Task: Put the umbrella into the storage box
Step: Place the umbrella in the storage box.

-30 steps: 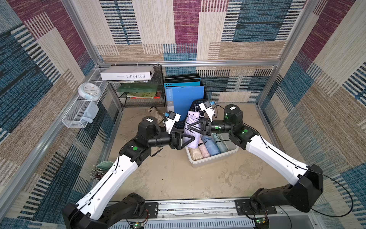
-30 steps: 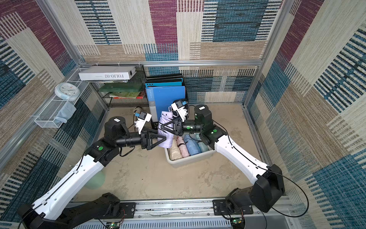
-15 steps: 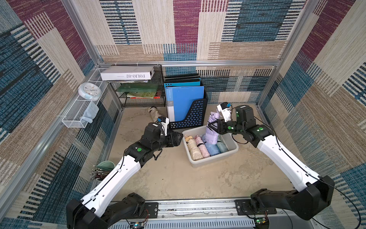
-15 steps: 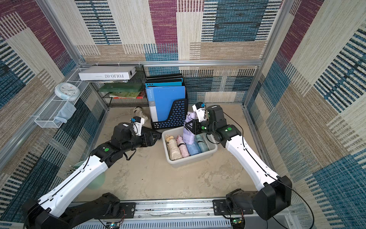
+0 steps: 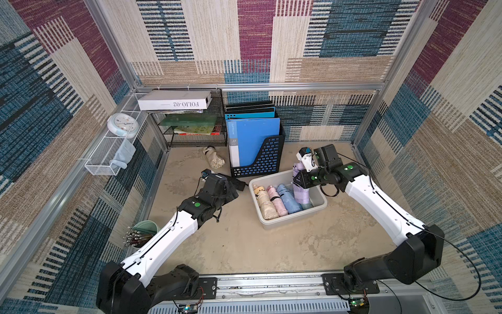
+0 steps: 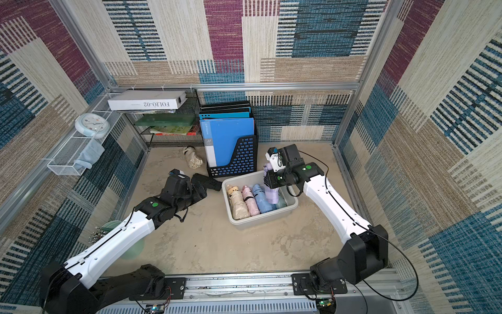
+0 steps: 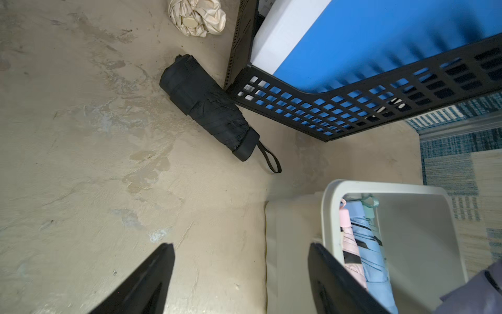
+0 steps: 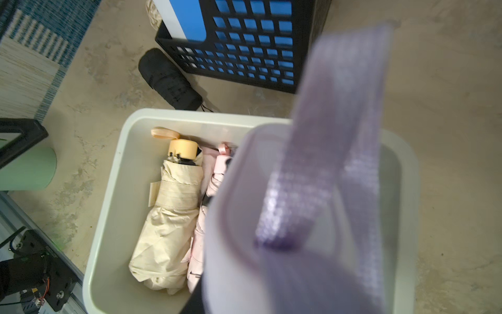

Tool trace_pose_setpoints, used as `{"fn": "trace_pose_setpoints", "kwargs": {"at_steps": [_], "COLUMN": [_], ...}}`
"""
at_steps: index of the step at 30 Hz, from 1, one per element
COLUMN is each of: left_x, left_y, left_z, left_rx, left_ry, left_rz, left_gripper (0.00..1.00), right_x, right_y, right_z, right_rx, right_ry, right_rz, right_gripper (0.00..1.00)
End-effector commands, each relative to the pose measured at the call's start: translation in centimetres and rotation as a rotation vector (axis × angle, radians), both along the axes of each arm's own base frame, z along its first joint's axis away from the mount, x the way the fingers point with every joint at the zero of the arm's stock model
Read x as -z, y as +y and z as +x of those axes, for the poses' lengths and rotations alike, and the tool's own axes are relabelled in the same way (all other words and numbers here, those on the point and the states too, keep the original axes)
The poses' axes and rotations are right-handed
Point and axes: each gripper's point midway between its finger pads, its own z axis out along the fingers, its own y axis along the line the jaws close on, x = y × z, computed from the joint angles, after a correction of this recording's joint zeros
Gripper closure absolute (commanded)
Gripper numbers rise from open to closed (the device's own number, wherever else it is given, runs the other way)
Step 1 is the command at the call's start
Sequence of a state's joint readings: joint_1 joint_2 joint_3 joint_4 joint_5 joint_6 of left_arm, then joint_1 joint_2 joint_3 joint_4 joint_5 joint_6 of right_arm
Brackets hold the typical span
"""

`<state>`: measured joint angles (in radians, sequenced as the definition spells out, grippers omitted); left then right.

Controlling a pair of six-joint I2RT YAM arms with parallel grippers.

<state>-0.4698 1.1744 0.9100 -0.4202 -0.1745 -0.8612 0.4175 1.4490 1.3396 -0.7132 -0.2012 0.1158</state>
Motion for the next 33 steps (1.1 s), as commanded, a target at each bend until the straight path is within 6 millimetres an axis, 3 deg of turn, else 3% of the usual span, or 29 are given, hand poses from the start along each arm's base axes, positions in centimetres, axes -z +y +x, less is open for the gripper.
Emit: {"fn": "trace_pose_setpoints", "kwargs": {"at_steps": [1, 6, 12, 18, 22, 25, 29, 33], "left_x": [0.3, 1.3, 2.3, 3.0, 3.3, 3.7, 4.0, 4.5], "left_y": [0.2, 0.2, 0.5, 0.9, 0.9, 0.8, 0.8, 0.8], "left_z": [0.7, 1.4, 2.3, 3.3, 4.1, 4.7, 5.6, 6.3], "left_rx": [-0.042, -0.064, -0.1, -0.128, -0.144, -0.158, -0.179, -0.202], "left_ry": [0.005, 0.024, 0.046, 0.074, 0.088, 0.105, 0.119, 0.133], "left_rz": [-0.013, -0.021, -0.033, -0.042, -0.054, -0.068, -0.084, -0.101], "left_gripper": [0.18, 0.19, 0.19, 0.19, 0.19, 0.2, 0.2, 0.2], "right_x": [1.1, 3.4, 6.1, 9.8, 11.3, 11.2, 9.4, 7.5], "right_y": [-0.7, -2.0, -1.1, -0.3, -0.1, 0.0, -0.1, -0.4], "right_z": [0.9, 2.4, 3.2, 2.5, 1.8, 1.9, 2.6, 2.4], "right_rx": [0.016, 0.014, -0.026, -0.07, -0.085, -0.08, -0.053, -0.016], "right_ry": [0.005, 0.035, 0.097, 0.208, 0.262, 0.262, 0.211, 0.17], "right_rz": [-0.067, -0.222, -0.235, -0.236, -0.228, -0.225, -0.216, -0.191], "right_gripper": [0.95, 0.95, 0.96, 0.95, 0.89, 0.8, 0.54, 0.52]}}
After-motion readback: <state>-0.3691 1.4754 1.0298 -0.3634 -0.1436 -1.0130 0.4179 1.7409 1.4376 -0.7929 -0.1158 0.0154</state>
